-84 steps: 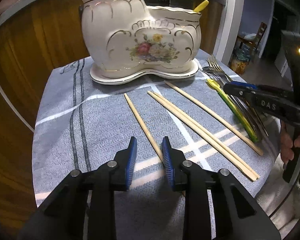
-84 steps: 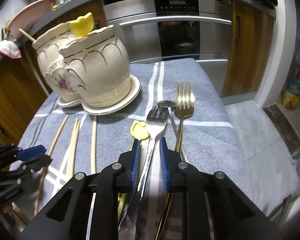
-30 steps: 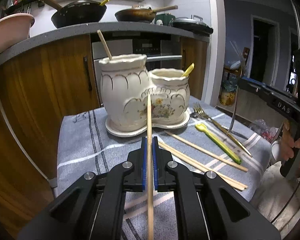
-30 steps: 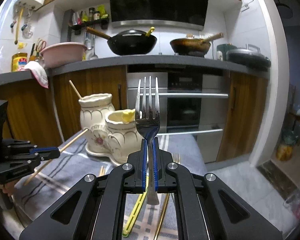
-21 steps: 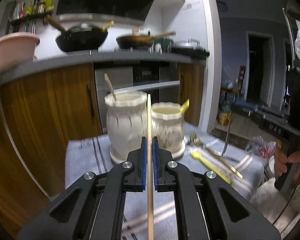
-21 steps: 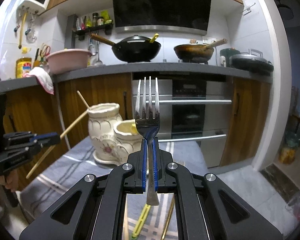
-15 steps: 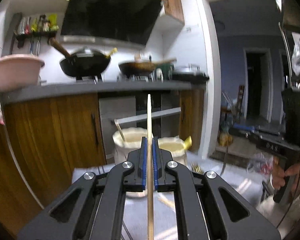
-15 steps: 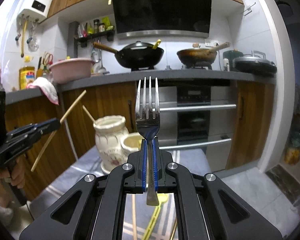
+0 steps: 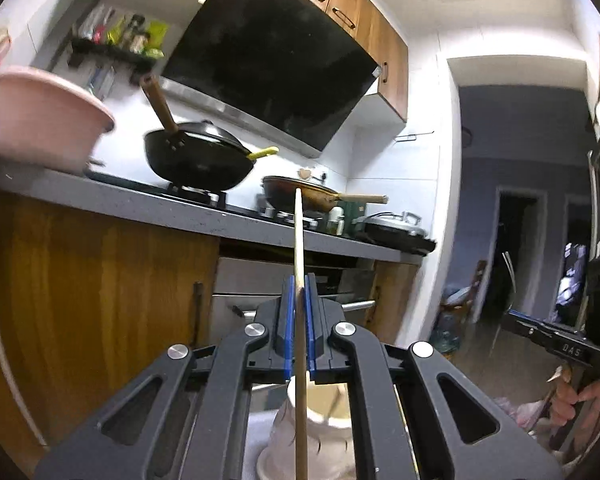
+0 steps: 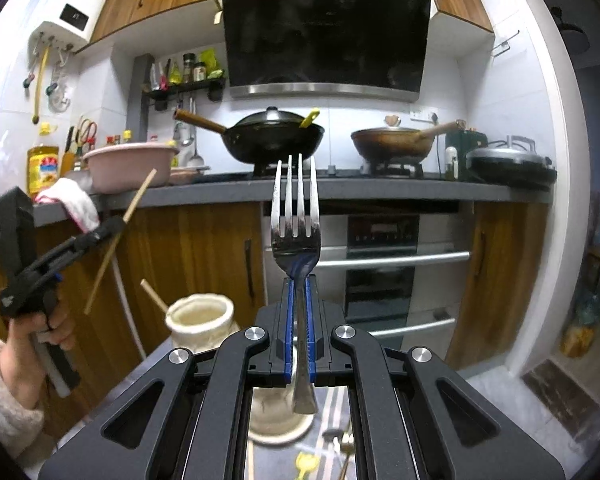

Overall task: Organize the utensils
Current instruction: 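Lift the chopstick and fork with both tools toward the ceramic holder, then lower the chopstick and fork into the holder and open both tools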

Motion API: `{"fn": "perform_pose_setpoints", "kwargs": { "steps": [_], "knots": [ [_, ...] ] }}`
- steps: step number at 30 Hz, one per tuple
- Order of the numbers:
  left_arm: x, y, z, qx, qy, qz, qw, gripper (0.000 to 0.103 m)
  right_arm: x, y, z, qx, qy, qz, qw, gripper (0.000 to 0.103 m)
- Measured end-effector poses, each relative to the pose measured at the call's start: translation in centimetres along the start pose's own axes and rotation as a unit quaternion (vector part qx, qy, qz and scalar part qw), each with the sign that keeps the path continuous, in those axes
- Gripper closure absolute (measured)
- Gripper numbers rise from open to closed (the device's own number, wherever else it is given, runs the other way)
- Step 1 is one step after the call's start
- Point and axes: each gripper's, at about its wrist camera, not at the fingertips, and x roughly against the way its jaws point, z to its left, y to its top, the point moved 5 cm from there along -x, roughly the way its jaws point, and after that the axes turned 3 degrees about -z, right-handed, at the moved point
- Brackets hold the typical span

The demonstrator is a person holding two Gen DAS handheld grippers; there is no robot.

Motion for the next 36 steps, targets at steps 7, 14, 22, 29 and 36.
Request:
{"fn": "perform_pose_setpoints", "kwargs": {
  "steps": [7,14,22,29,36],
  "knots": [
    [-6.1,-0.1,1.6,0.053,-0.047,0.010,0.9974,0.098,-3.2,1.1,0.2,-0.020,0.017,-0.009,1.000,0.097],
    [-10.7,-2.2,-0.2,0.049,-0.073,0.036,0.9955,0.098,-5.4,0.7,0.8,-0.032,0.033,-0.011,0.999,0.097],
    [-11.5,-4.2,-1.5,0.025,-0.092,0.052,0.9941,0.098,-7.1,-1.3,1.0,-0.034,0.048,0.016,0.998,0.097],
    [-9.1,-4.7,-0.4,0.023,-0.087,0.056,0.9944,0.098,-8.8,-3.6,0.9,-0.044,0.060,0.049,0.996,0.097],
    [-7.1,-4.8,0.3,0.025,-0.082,0.056,0.9947,0.098,-10.2,-5.9,0.7,-0.059,0.065,0.095,0.992,0.097]
  ]
}}
